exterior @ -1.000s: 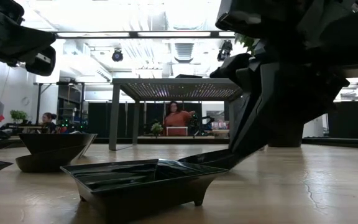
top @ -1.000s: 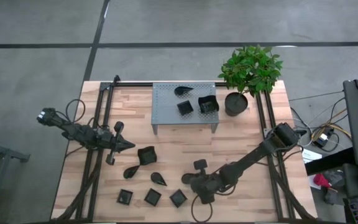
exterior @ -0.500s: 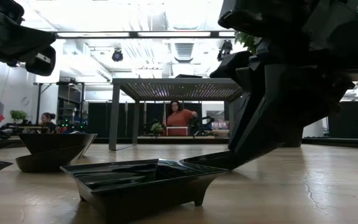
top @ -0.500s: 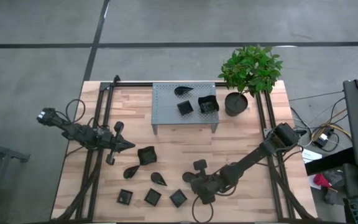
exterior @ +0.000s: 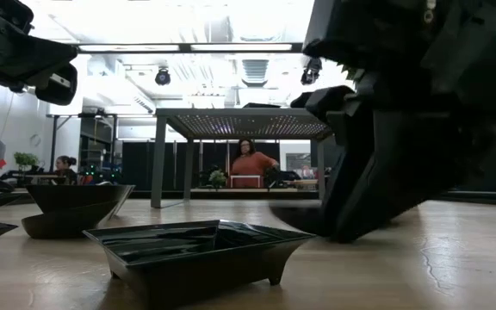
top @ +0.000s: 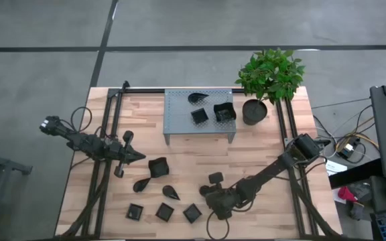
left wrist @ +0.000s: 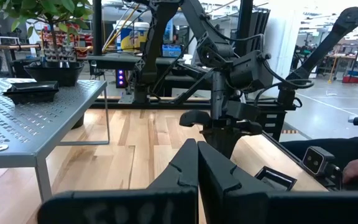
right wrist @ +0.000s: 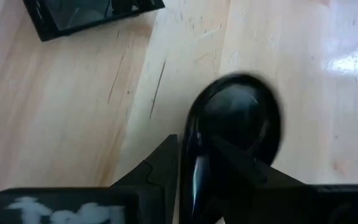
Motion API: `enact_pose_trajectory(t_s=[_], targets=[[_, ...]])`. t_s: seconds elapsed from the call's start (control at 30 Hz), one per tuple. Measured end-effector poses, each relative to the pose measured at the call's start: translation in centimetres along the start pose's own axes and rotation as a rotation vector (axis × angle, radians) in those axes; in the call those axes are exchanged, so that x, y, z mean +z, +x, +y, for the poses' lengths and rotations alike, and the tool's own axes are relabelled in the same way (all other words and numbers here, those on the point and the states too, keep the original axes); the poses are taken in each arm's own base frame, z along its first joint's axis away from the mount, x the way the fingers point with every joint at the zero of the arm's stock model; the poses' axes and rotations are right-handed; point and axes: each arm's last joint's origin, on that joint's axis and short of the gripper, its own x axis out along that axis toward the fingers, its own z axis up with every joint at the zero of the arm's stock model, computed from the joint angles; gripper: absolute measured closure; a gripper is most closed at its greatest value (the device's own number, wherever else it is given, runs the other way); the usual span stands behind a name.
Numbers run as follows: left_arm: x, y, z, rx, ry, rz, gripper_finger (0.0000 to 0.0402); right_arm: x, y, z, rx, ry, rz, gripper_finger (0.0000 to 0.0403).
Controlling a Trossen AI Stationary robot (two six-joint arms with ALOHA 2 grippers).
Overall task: Pick & Place Mini shaped plates
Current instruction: Stack the black drop-shaped plate on top of the black drop-shaped plate on the shelf
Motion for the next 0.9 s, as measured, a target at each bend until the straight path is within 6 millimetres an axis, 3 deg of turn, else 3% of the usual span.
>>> enact_pose_trajectory(t_s=[0.67,0.9], targets=[[0.0,0.0,0.0,0.000,0.000,0.000,0.0401,0.3,-0.3,-0.1,-0.024,-0.024,-0.007,0.0391],[0.0,0.0,0.0,0.000,0.000,0.000,0.0401,1.7,-1.2,-0.4,-0.080,-0.085,-0.019,0.0394]])
